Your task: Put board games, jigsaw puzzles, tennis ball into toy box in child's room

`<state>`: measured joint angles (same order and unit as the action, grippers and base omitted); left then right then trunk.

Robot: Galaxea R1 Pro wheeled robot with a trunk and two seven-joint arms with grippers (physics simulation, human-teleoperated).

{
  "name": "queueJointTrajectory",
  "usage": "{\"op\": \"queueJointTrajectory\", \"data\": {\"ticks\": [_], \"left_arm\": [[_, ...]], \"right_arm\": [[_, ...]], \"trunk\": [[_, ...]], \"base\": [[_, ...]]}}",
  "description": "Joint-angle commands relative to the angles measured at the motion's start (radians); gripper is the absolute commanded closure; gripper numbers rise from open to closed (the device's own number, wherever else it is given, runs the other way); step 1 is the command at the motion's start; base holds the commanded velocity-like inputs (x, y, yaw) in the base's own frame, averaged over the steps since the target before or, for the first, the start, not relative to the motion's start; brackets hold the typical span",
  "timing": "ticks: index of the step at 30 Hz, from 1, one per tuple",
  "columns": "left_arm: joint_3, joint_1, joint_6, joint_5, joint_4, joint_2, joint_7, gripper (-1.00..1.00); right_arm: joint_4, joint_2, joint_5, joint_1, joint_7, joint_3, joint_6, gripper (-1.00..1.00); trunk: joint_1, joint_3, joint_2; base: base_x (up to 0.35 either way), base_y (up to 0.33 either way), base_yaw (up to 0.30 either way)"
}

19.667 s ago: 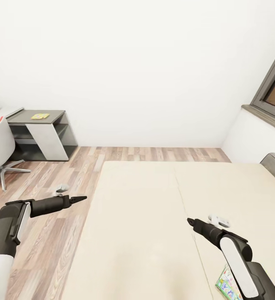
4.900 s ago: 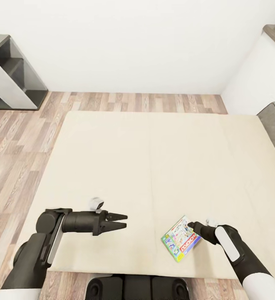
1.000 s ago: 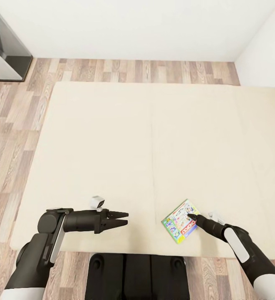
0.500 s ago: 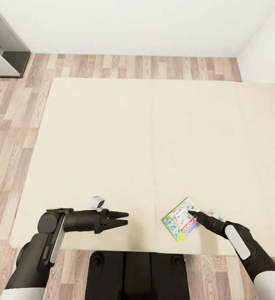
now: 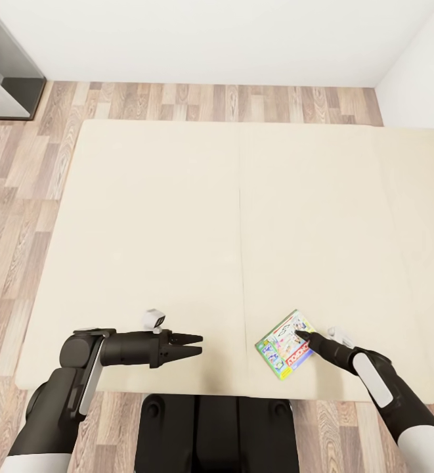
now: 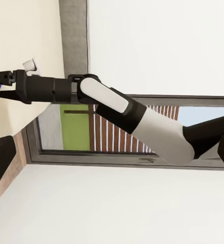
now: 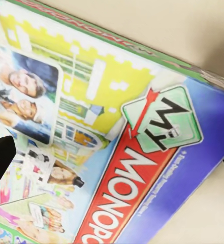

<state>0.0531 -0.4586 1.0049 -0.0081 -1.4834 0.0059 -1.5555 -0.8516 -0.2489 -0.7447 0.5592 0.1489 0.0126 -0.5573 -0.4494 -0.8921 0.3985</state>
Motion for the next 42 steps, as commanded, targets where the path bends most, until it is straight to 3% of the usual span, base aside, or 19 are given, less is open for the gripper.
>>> {"op": "queueJointTrajectory", "data": {"ticks": [1, 26, 34, 42], "left_arm": [[0.000, 0.000, 0.011, -0.001, 0.000, 0.000, -0.003, -1.00], [0.002, 0.000, 0.010, -0.001, 0.000, 0.002, -0.003, -1.00], [0.002, 0.000, 0.009, -0.001, 0.000, 0.002, -0.003, -1.00], [0.002, 0.000, 0.009, -0.001, 0.000, 0.002, -0.003, -1.00]], "right_arm": [[-0.001, 0.000, -0.002, 0.000, 0.002, 0.001, -0.005, -1.00], [-0.003, 0.005, -0.002, 0.001, 0.004, 0.000, -0.006, -1.00], [-0.004, 0.002, 0.001, 0.000, 0.101, 0.001, 0.008, -1.00], [-0.001, 0.002, 0.007, -0.001, 0.121, 0.002, 0.024, -1.00]], "trunk": [[-0.001, -0.001, 0.001], [-0.001, -0.001, 0.001], [-0.001, -0.001, 0.001], [-0.001, -0.001, 0.001]], "base": [[0.000, 0.000, 0.000], [0.000, 0.000, 0.000], [0.000, 0.000, 0.000], [0.000, 0.000, 0.000]]}}
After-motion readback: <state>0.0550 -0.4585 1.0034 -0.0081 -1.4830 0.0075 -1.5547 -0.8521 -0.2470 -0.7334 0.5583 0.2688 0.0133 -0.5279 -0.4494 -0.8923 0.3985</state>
